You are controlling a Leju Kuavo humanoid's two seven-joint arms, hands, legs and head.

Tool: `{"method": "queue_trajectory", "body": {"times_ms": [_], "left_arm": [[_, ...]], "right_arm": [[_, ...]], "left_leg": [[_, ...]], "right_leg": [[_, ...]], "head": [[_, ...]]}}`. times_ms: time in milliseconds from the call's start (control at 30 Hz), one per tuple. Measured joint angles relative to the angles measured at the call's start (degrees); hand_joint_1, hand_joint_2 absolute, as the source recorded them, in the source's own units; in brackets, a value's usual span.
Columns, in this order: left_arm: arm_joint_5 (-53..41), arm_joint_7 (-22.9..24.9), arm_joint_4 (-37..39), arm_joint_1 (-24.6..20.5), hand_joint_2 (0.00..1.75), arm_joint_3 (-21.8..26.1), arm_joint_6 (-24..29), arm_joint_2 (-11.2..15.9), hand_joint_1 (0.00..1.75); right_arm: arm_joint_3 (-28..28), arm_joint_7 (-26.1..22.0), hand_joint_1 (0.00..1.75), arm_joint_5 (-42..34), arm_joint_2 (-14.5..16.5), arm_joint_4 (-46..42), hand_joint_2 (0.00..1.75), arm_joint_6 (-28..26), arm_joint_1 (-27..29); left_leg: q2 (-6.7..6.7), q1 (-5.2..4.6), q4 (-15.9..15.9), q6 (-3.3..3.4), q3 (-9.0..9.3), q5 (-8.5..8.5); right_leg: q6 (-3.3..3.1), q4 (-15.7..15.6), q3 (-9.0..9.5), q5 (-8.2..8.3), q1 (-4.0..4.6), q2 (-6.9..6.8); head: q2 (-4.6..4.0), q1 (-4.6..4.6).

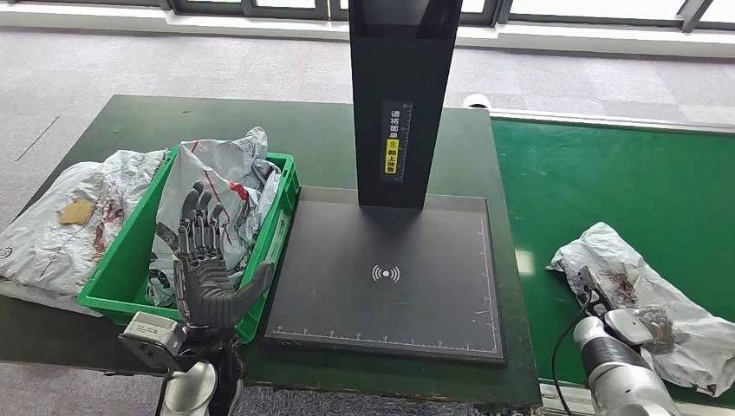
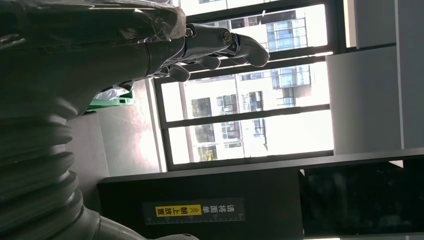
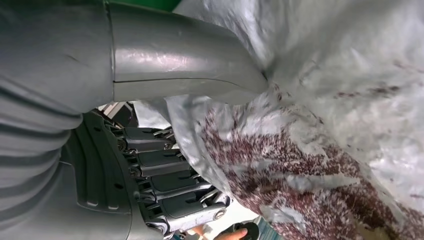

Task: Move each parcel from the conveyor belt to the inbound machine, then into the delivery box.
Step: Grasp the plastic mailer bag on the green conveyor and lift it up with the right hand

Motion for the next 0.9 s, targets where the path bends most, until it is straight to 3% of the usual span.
{"method": "queue_trajectory", "body": {"times_ms": [367,533,667,900], "left_arm": [[0.0,0.0,0.5,-0.1,1.75,0.0,-0.3,0.0,0.0],[0.1,0.0,1.2,-0.2,1.75,0.0,-0.2,0.0,0.0],[0.1,0.0,1.4,-0.2,1.75,0.0,0.7,0.0,0.0],[-1.0,0.0,1.8,-0.3,1.75,0.0,1.0,0.0,0.0]], "right_arm": [[0.1,-0.3,1.75,-0.2,-0.4,0.1,1.75,2.9,-0.3],[0.1,-2.1,1.75,0.0,-0.4,0.1,1.75,0.9,-0.3],[0.1,-6.8,1.75,-0.1,-0.2,0.1,1.75,-5.9,-0.3],[0.1,-24.8,1.75,-1.5,2.7,-1.7,1.75,-24.2,-2.0]], "left_leg": [[0.0,0.0,0.0,0.0,0.01,0.0],[0.0,0.0,0.0,0.0,0.01,0.0],[0.0,0.0,0.0,0.0,-0.03,0.0],[0.0,0.01,0.0,-0.02,0.01,0.04]], "right_leg": [[0.0,0.0,0.0,0.0,0.0,0.0],[0.0,0.0,0.0,0.0,0.0,0.0],[0.0,0.0,0.0,0.0,-0.01,-0.01],[-0.01,0.0,0.0,0.01,0.01,-0.02]], "head": [[0.0,-0.01],[0.0,-0.01],[0.0,0.01],[0.0,-0.01]]}}
